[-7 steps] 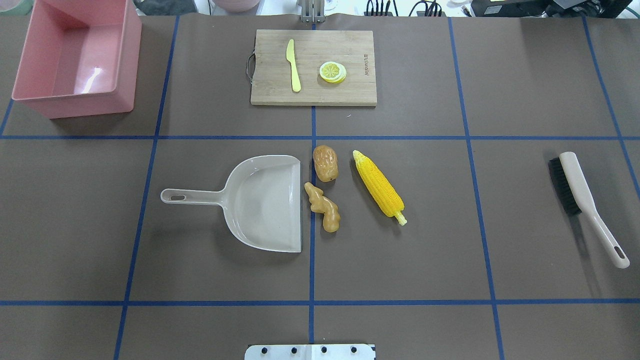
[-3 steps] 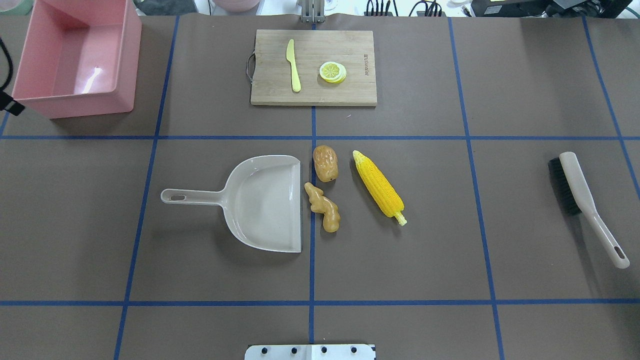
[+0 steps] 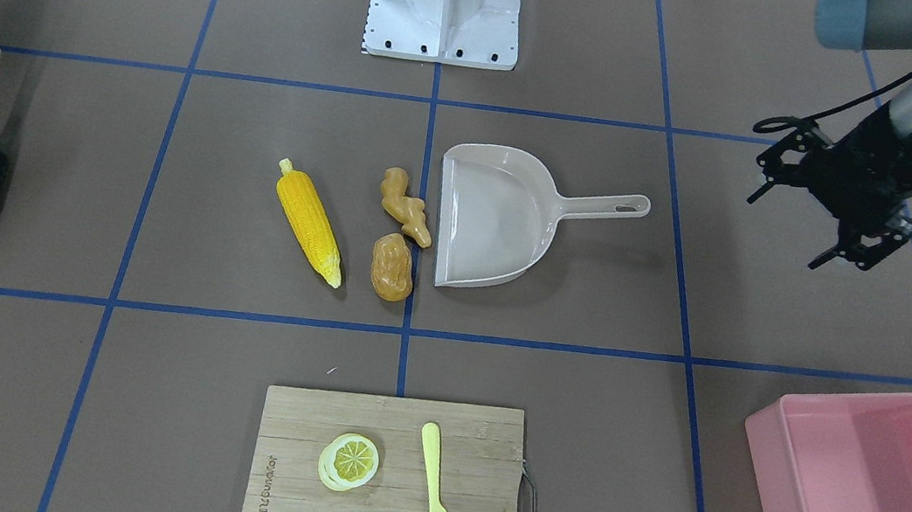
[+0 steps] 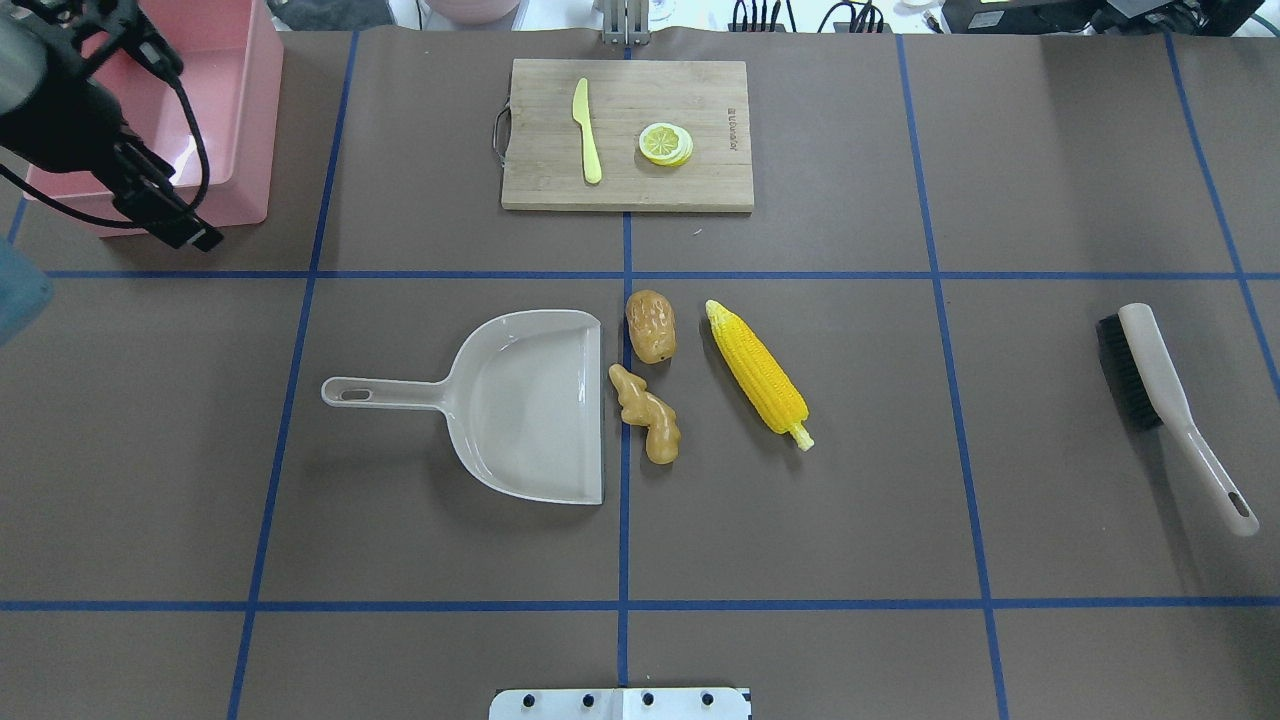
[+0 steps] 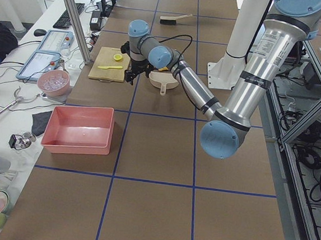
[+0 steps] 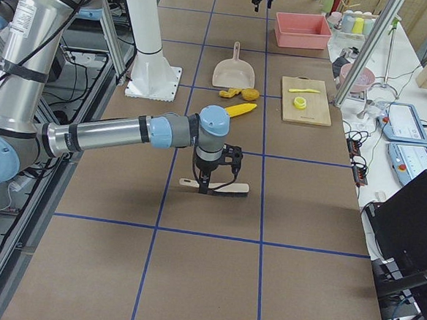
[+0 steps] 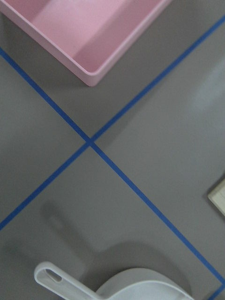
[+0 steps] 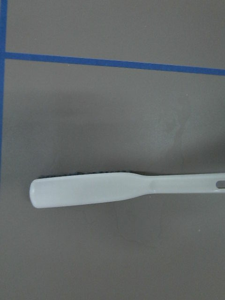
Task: Sweep and dump trash into bin
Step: 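Move the left gripper down toward the white dustpan handle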
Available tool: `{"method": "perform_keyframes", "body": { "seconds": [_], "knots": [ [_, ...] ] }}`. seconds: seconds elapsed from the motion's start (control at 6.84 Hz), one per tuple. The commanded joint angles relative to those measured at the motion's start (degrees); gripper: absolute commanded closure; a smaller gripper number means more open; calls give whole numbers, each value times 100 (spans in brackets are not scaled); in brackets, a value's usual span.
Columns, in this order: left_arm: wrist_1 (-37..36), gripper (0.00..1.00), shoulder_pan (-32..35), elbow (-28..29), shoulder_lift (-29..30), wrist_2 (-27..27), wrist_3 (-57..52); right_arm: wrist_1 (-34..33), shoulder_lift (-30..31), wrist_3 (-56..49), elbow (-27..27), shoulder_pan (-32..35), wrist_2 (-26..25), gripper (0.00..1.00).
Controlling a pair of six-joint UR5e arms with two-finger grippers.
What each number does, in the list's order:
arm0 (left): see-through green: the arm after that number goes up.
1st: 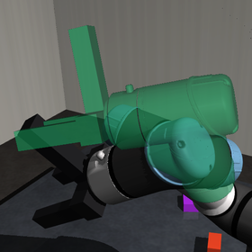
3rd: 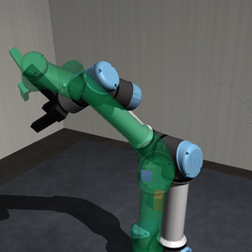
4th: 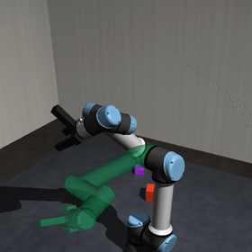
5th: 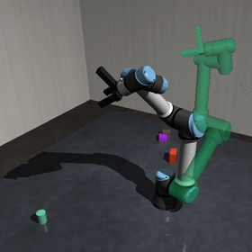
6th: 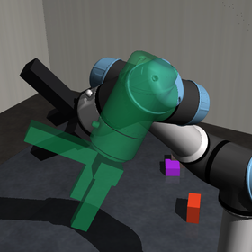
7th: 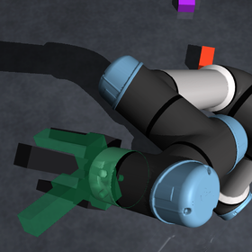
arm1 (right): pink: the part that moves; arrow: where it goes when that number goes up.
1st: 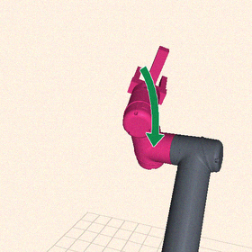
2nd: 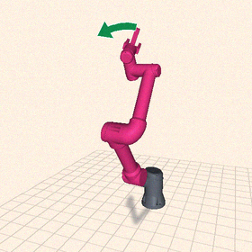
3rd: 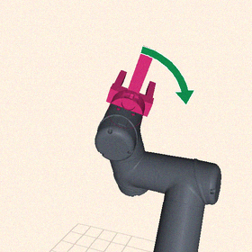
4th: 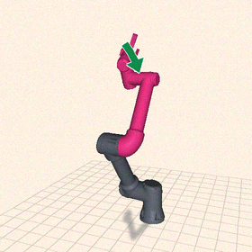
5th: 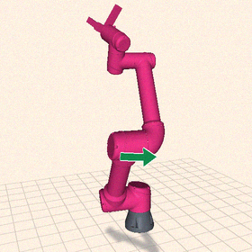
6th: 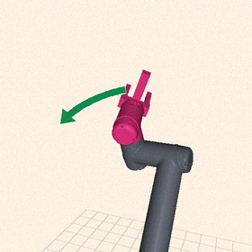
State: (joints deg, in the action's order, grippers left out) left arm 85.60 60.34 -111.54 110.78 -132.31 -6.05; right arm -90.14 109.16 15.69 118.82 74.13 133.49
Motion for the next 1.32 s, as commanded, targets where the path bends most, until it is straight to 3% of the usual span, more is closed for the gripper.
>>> {"method": "perform_keyframes", "body": {
  "seconds": [0.0, 0.44, 0.88, 1.17],
  "knots": [
    [413, 2, -670, -25, 424, -6, -10, 1188, 570, 903, -42, -380, 1, 0],
    [1369, 2, -954, -42, 314, 38, -10, 1726, 518, 1926, -199, -1171, -315, 0],
    [1546, 2, -1059, -43, 313, 179, -656, 2405, 501, 2605, -552, -1471, -289, 0],
    [2569, 2, -1208, 88, -63, 275, -546, 2379, 370, 2693, -640, -1638, -263, 0]
  ]
}}
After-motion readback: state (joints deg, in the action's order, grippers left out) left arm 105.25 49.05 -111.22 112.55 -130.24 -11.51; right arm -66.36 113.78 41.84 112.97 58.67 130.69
